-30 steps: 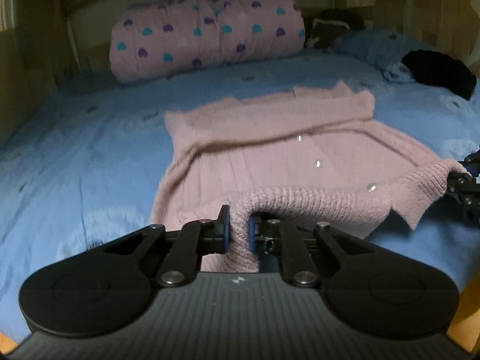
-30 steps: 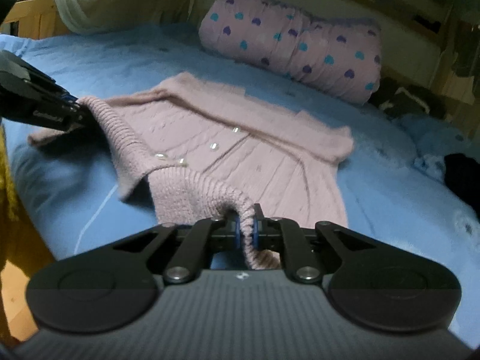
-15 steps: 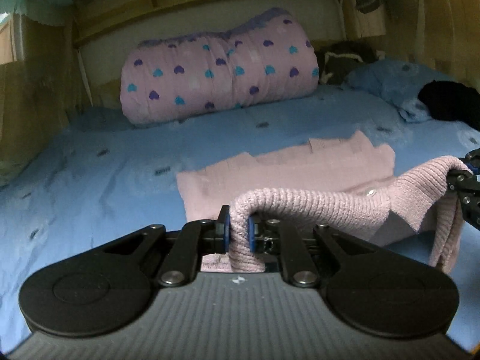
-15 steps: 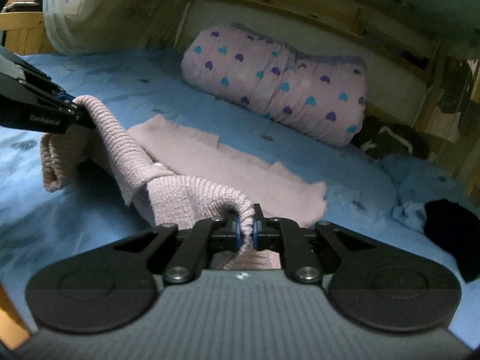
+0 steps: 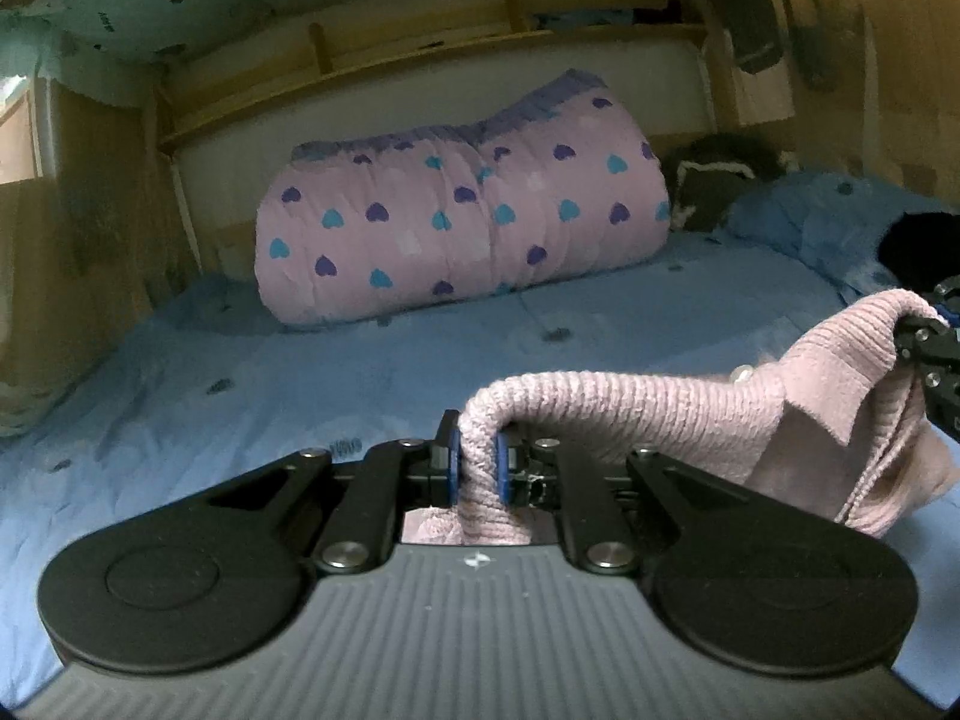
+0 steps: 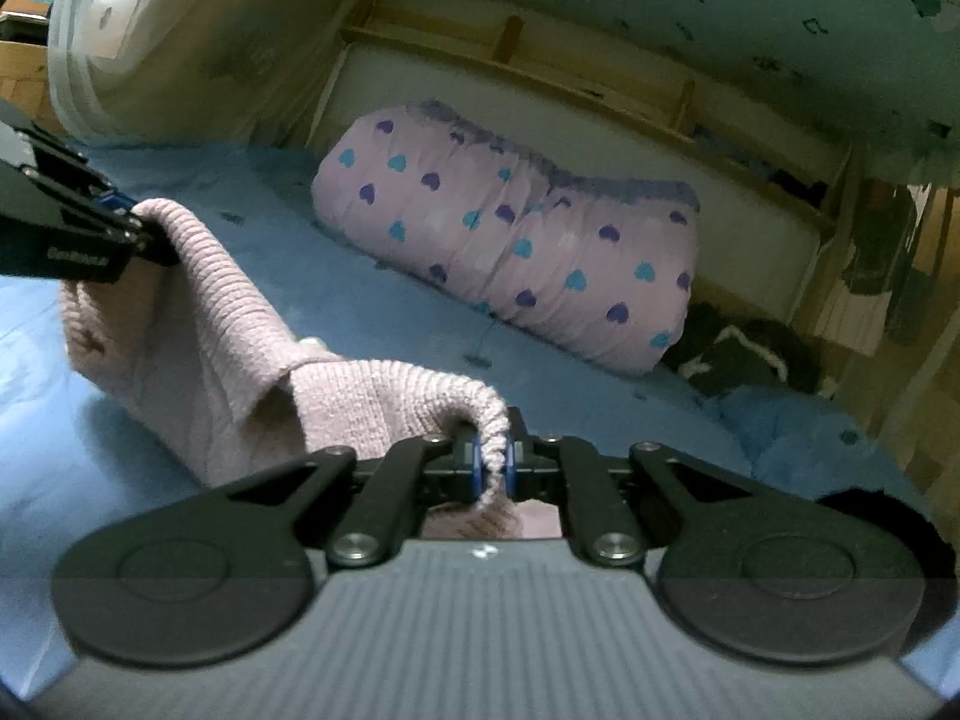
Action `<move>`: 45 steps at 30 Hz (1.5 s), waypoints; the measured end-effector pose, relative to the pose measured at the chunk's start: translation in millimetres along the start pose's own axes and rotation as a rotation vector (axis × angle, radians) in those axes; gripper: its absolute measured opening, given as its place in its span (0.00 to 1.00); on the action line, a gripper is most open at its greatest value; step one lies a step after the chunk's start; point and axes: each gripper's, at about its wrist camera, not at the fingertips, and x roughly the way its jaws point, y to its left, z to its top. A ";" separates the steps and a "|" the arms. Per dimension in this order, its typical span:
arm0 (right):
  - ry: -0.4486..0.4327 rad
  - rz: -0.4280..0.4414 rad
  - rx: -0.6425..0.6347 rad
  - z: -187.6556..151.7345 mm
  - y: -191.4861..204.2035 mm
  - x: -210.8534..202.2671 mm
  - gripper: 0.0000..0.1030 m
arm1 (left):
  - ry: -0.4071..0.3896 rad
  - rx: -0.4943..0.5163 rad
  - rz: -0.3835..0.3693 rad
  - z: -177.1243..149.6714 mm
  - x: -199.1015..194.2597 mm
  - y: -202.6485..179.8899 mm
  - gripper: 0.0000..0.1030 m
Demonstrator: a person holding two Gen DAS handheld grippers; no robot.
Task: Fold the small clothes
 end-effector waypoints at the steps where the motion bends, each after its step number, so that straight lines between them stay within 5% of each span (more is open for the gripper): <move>1: -0.005 -0.003 -0.003 2.7 -1.7 5.5 0.09 | -0.001 -0.007 0.005 4.2 8.3 0.6 0.13; 11: -0.020 -0.023 0.006 14.8 -20.5 83.5 0.09 | 0.043 -0.001 0.055 22.8 115.9 -3.1 0.13; 24: 0.153 0.028 0.020 -40.5 -13.3 196.3 0.10 | 0.272 0.006 0.048 -37.0 245.9 -14.0 0.14; 29: 0.228 0.049 0.029 -59.2 -6.8 214.4 0.12 | 0.280 0.062 0.056 -43.5 247.2 -19.4 0.19; 34: 0.234 0.039 0.021 -57.5 -7.9 211.6 0.18 | 0.287 0.060 0.061 -29.8 227.2 -14.0 0.52; 37: 0.219 0.029 0.043 -50.3 -13.4 197.0 0.28 | 0.272 0.074 0.051 -20.6 202.7 -13.1 0.58; 45: 0.210 0.018 0.093 -39.4 -33.7 148.1 0.29 | 0.284 0.064 0.030 -7.0 136.2 -10.1 0.70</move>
